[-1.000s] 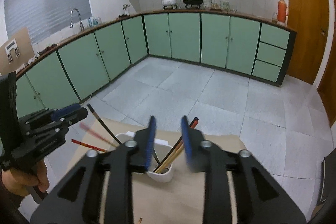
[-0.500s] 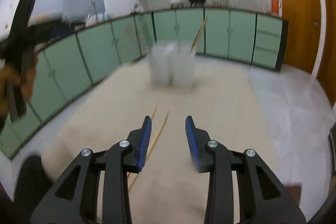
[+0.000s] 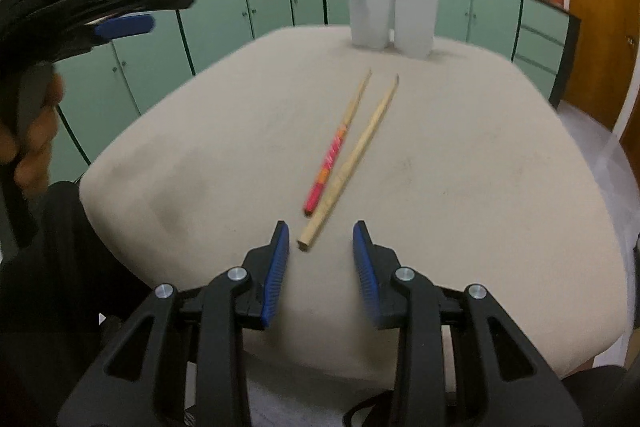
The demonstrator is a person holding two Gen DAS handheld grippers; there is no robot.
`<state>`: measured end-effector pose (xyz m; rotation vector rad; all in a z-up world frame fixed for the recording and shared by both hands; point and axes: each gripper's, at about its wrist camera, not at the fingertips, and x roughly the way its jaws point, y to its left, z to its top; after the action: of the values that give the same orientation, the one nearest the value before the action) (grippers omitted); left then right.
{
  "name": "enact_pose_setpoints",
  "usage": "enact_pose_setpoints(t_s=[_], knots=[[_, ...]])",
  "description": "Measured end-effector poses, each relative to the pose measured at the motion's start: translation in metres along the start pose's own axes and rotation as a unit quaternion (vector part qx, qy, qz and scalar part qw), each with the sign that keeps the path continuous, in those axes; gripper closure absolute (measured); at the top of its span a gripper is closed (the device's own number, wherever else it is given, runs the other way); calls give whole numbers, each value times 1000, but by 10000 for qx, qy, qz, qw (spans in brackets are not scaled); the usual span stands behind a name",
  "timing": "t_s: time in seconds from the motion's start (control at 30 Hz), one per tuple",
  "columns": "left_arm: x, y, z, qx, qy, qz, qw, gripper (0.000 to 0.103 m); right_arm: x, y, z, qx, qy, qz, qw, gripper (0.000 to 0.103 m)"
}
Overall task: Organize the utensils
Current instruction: 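Grasp the last red-and-wood chopstick with the left gripper while the right gripper grasps the plain wooden one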
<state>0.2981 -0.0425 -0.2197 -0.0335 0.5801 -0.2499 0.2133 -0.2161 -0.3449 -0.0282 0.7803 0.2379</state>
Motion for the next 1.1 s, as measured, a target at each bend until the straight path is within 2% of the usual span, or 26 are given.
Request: enact_pose_setpoints(t_s=[0.1,0.2,0.57,0.7,0.87,0.93,1.0,1.03,1.1], knots=[[3,-4,-9,21,97,-46,9999,36,-2,-13,2,73,-16,-78,9999,91],[5,-9,-16,38,142,-93,9998,36,-2,-30,4,243,-12,-174,9996,97],[25,-76,-59,336,567,-611,9960,36,-4,-90,3,818,-105,-557,9950,96],[40,-95,-74,469,788,-658,9936,37,-6,-102,0,911,-113,-594,9940,96],[53,-107,-86,710,952,-530,9915,37,-8,-105,-3,900,-116,-453,9948,92],[56,-108,-90,741,964,-457,9915,46,-8,-104,-4,894,-128,-427,9950,88],[55,-106,-92,786,830,-331,9929,64,-8,-103,-4,884,-131,-424,9951,87],[54,-104,-92,751,804,-311,9934,68,-7,-103,-4,880,-127,-426,9951,87],[54,-97,-91,577,756,-269,9951,85,-7,-103,-4,871,-127,-426,9952,86]])
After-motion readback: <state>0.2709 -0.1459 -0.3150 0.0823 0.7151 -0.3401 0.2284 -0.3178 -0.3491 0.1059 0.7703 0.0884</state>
